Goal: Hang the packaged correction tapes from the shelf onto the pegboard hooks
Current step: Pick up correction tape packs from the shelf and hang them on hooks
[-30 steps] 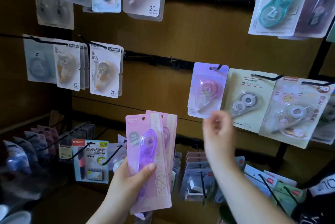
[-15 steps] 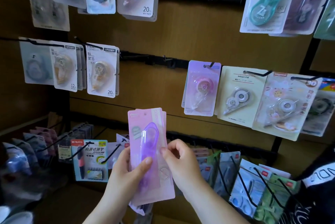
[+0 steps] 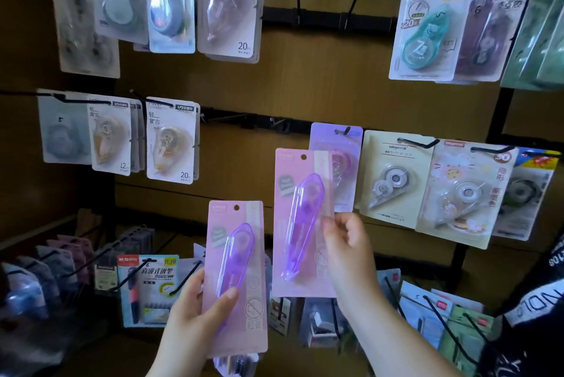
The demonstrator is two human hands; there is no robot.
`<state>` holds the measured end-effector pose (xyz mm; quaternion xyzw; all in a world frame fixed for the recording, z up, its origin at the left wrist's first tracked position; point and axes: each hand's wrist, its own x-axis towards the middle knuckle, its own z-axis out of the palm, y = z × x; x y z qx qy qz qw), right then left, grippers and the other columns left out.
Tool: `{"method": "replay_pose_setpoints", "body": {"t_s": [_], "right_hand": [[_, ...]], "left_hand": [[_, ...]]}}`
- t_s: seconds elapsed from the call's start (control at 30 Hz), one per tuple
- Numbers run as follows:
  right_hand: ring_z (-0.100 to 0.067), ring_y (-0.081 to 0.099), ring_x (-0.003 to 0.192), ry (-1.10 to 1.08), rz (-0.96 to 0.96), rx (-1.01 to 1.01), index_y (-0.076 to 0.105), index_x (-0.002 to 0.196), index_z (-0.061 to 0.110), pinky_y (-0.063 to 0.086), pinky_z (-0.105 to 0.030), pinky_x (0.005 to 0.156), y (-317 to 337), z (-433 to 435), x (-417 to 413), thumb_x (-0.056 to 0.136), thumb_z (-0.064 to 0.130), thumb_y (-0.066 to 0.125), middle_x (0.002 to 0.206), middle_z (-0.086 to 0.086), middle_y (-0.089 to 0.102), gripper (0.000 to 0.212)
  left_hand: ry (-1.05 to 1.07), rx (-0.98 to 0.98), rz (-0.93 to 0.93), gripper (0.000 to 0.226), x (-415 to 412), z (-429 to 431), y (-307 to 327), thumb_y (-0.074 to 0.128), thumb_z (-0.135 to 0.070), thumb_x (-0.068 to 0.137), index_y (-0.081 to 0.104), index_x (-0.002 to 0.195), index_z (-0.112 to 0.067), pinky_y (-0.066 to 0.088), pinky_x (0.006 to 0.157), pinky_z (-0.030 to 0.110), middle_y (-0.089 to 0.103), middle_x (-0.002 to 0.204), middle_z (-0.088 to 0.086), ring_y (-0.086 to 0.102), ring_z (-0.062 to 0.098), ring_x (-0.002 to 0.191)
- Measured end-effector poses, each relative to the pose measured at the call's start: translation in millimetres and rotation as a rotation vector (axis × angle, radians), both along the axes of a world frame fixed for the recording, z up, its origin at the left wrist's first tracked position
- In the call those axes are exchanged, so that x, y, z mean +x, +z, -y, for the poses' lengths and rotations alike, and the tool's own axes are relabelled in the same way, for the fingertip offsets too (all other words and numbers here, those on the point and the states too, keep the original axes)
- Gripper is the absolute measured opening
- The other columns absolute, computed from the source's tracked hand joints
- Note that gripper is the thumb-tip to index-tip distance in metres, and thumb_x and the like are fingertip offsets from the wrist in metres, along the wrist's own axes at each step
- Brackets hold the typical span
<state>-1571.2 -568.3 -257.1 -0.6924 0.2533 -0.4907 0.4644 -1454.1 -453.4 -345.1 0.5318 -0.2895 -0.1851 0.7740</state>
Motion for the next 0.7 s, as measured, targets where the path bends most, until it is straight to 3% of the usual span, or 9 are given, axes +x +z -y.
{"method": "replay_pose_setpoints", "body": {"t_s": [0.13, 0.3, 0.4, 0.53, 0.6, 0.7], "right_hand": [[0.001, 0.038, 0.029, 0.031, 0.021, -0.065, 0.042, 0.071, 0.019, 0.027, -0.009, 0.033, 18.5, -7.1, 1.9, 0.093, 0.015, 0.047, 0.051, 0.005, 0.036, 0.023], [-0.005, 0.029, 0.024, 0.078, 0.027, -0.106, 0.04, 0.07, 0.021, 0.019, -0.009, 0.03, 36.3, -18.1, 13.2, 0.093, 0.018, 0.046, 0.028, 0.009, 0.037, 0.024], [-0.003, 0.033, 0.026, 0.055, 0.018, -0.087, 0.04, 0.071, 0.023, 0.021, -0.008, 0.031, 39.8, -18.6, 20.9, 0.093, 0.02, 0.046, 0.042, 0.008, 0.039, 0.023], [-0.004, 0.036, 0.045, 0.052, -0.045, -0.063, 0.04, 0.07, 0.023, 0.027, -0.008, 0.034, 37.3, -16.7, 29.1, 0.093, 0.022, 0.046, 0.062, 0.004, 0.04, 0.024], [-0.003, 0.035, 0.039, 0.054, -0.064, -0.07, 0.04, 0.07, 0.023, 0.025, -0.008, 0.033, 36.7, -15.0, 31.3, 0.094, 0.021, 0.045, 0.061, 0.003, 0.038, 0.024], [-0.005, 0.033, 0.046, 0.03, -0.09, -0.084, 0.039, 0.072, 0.023, 0.026, -0.007, 0.033, 37.6, -9.2, 35.5, 0.094, 0.022, 0.044, 0.063, 0.004, 0.04, 0.022]], "left_hand": [[0.003, 0.0, 0.001, 0.036, 1.5, -4.6, 0.0, 0.064, -0.023, 0.055, 0.061, 0.091, -0.025, 0.057, 0.059, 0.027, 0.076, 0.073, -0.003, 0.069, 0.023, 0.074], [0.008, -0.028, -0.002, 0.05, 5.5, -14.1, 0.5, 0.073, -0.028, 0.044, 0.063, 0.093, -0.023, 0.057, 0.063, 0.031, 0.076, 0.073, 0.001, 0.069, 0.022, 0.071], [0.0, -0.046, -0.019, 0.044, 8.5, -20.3, 2.6, 0.072, -0.026, 0.045, 0.062, 0.088, -0.023, 0.054, 0.049, 0.017, 0.075, 0.067, -0.003, 0.07, 0.012, 0.059], [0.02, -0.061, -0.043, 0.068, 14.7, -26.1, -0.7, 0.069, -0.04, 0.027, 0.063, 0.092, -0.023, 0.055, 0.052, 0.022, 0.076, 0.068, -0.001, 0.07, 0.015, 0.063], [0.026, -0.052, -0.042, 0.073, 18.0, -28.3, -2.1, 0.071, -0.038, 0.029, 0.061, 0.099, -0.02, 0.054, 0.052, 0.022, 0.075, 0.067, -0.003, 0.069, 0.014, 0.063], [0.014, -0.053, -0.06, 0.067, 20.8, -28.6, -3.8, 0.073, -0.025, 0.041, 0.059, 0.106, -0.014, 0.051, 0.045, 0.015, 0.075, 0.064, -0.002, 0.069, 0.01, 0.055]]}}
